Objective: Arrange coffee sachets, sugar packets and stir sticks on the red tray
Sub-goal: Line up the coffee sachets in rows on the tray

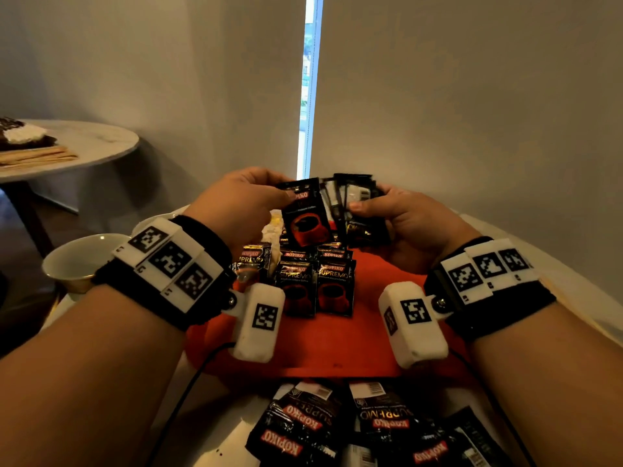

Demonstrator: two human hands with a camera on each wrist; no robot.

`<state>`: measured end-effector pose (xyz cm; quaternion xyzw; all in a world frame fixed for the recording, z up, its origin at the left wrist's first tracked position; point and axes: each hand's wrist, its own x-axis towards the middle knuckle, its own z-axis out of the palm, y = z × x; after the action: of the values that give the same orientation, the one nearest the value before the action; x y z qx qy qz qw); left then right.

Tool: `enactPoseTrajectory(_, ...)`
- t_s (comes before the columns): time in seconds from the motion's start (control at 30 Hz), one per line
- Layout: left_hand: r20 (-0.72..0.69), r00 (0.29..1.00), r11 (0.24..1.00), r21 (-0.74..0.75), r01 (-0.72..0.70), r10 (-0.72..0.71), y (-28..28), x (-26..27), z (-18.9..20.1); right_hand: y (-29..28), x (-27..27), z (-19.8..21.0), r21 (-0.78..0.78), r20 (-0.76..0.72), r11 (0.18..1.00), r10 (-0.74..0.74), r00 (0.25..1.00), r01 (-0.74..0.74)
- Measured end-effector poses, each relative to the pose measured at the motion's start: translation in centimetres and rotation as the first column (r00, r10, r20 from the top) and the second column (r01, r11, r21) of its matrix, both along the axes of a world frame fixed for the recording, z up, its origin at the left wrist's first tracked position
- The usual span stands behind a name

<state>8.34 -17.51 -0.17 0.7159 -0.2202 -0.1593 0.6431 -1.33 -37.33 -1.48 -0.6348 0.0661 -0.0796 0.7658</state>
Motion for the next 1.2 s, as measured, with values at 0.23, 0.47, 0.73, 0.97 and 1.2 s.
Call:
enactPoseTrajectory(0.23, -0.028, 0.996, 0.996, 0.026, -0.083, 0.084, 0.9, 2.1, 0.1, -3.4, 0.6, -3.1, 0.083, -0.262, 0.918, -0.355, 0.898, 0.387)
enactPoseTrajectory(0.47, 0.02, 0.991, 0.967, 0.213, -0.137, 0.135, 2.1, 3.7, -0.6, -3.9, 0.5, -4.4, 0.123, -0.376, 0.904, -0.339, 0.862, 0.409)
enactPoseTrajectory(0.73, 0.181, 0.979, 0.878, 0.45, -0.164, 0.09, 2.2, 3.3, -0.3, -4.2, 0.4, -4.8, 0.163, -0.369, 0.903, -0.318, 0.874, 0.397)
enactPoseTrajectory(0.97, 0.325, 0.945, 0.76, 0.621, -0.195, -0.023, 1.2, 2.3, -0.5, -4.3, 0.4, -4.8, 0.164, -0.377, 0.899, -0.323, 0.868, 0.406)
enactPoseTrajectory(1.2, 0.303, 0.949, 0.62, 0.762, -0.187, -0.086, 0.8, 1.9, 0.0, -4.5, 0.7, -4.9, 0.162, -0.376, 0.901, -0.32, 0.869, 0.402)
